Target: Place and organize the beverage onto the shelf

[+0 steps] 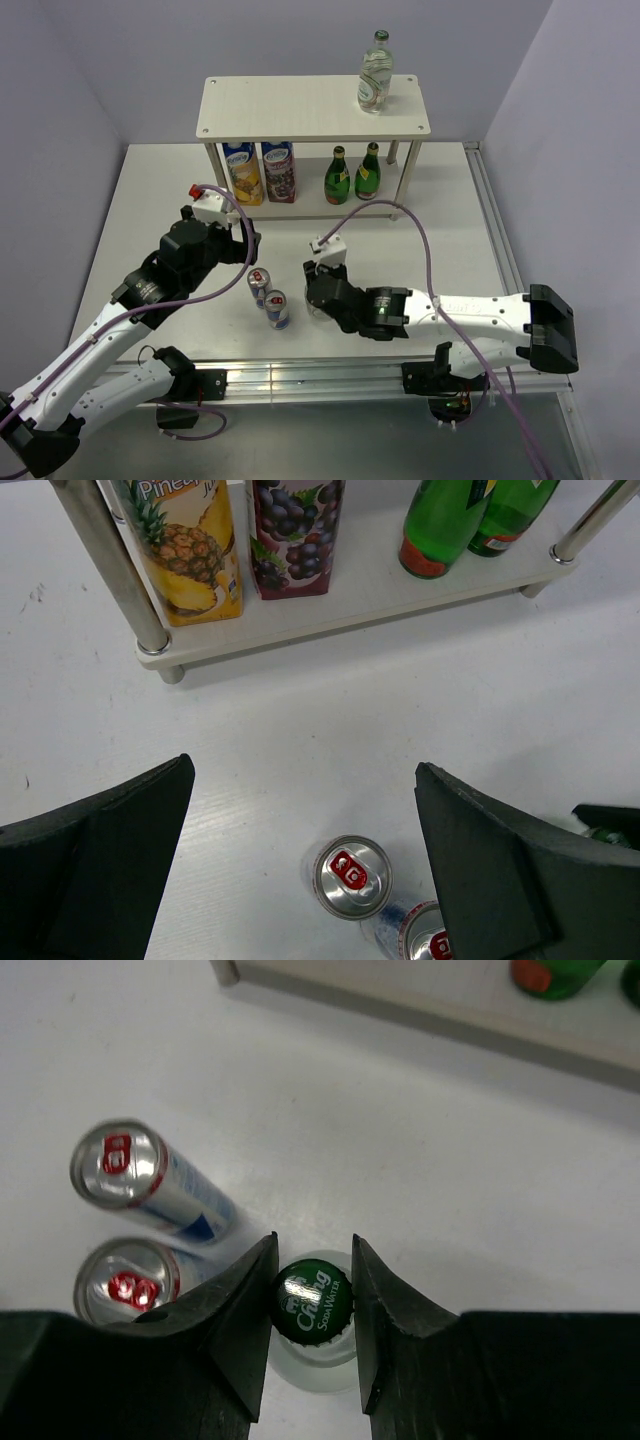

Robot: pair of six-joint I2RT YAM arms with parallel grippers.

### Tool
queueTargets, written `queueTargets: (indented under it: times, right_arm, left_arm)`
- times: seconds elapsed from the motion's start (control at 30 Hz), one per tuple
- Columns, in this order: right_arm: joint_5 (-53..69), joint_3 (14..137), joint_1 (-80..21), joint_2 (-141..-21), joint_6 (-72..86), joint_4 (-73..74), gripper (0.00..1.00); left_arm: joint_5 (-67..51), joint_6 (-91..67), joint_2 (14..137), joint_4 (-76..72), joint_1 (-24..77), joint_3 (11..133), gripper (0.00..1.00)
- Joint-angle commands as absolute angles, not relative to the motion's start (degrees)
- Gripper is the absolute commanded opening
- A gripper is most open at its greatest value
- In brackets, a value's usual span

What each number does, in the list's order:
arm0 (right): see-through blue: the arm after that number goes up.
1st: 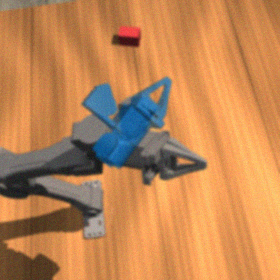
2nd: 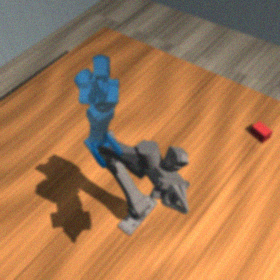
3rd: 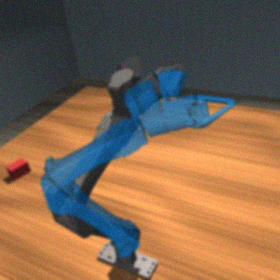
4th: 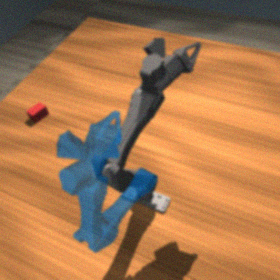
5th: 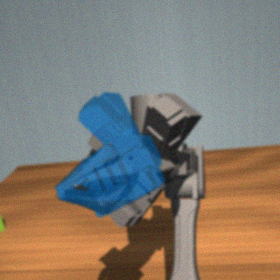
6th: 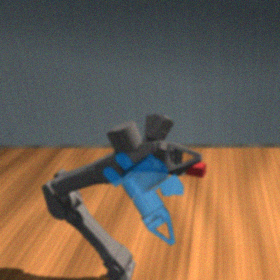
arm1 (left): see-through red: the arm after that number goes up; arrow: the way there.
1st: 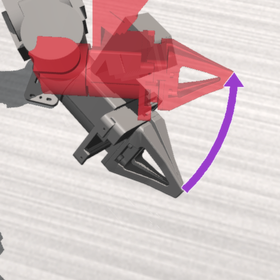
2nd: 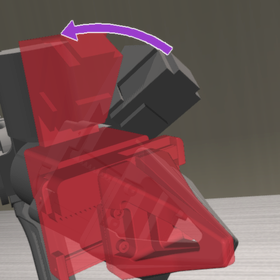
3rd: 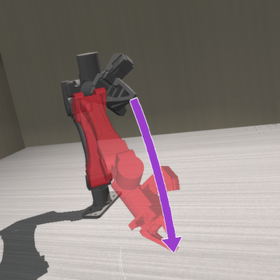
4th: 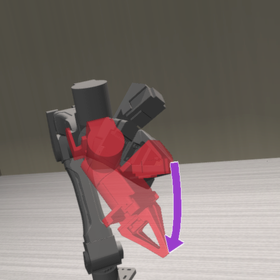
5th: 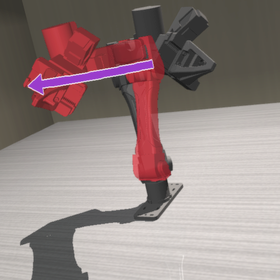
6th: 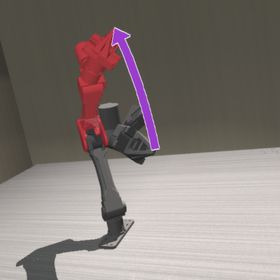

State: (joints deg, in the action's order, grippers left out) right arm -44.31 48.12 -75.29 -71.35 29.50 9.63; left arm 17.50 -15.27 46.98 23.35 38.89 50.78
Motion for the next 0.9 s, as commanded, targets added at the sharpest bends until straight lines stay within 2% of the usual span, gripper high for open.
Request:
queueTargets:
  times: [0.0,0.1,0.33,0.6,0.77,0.87]
  right_arm:
    - [-49.4,59.04,-72.25,-65.49,23.56,6.06,0.0]
    - [-48.61,63.18,-68.56,-64.43,19.27,6.42,0.0]
    - [-42.55,82.68,-58.2,-67.58,13.19,8.78,0.0]
    - [-36.83,113.15,-50.89,-82.15,7.48,16.08,0.0]
    - [-35.42,128.54,-47.64,-91.12,5.1,19.76,0.0]
    - [-34.98,133.14,-45.8,-95.78,3.26,20.13,0.0]
  left_arm:
    - [17.84,-14.94,46.41,21.71,38.5,50.89,0.99]
    - [17.75,-14.94,46.32,21.71,38.41,50.89,0.99]
    - [17.58,-14.94,46.14,21.62,38.06,50.8,0.99]
    - [17.49,-14.94,45.62,21.53,37.71,50.63,0.99]
    - [17.23,-15.03,45.53,21.45,37.53,50.54,0.99]
    - [17.23,-15.03,45.18,21.45,37.53,50.45,0.99]
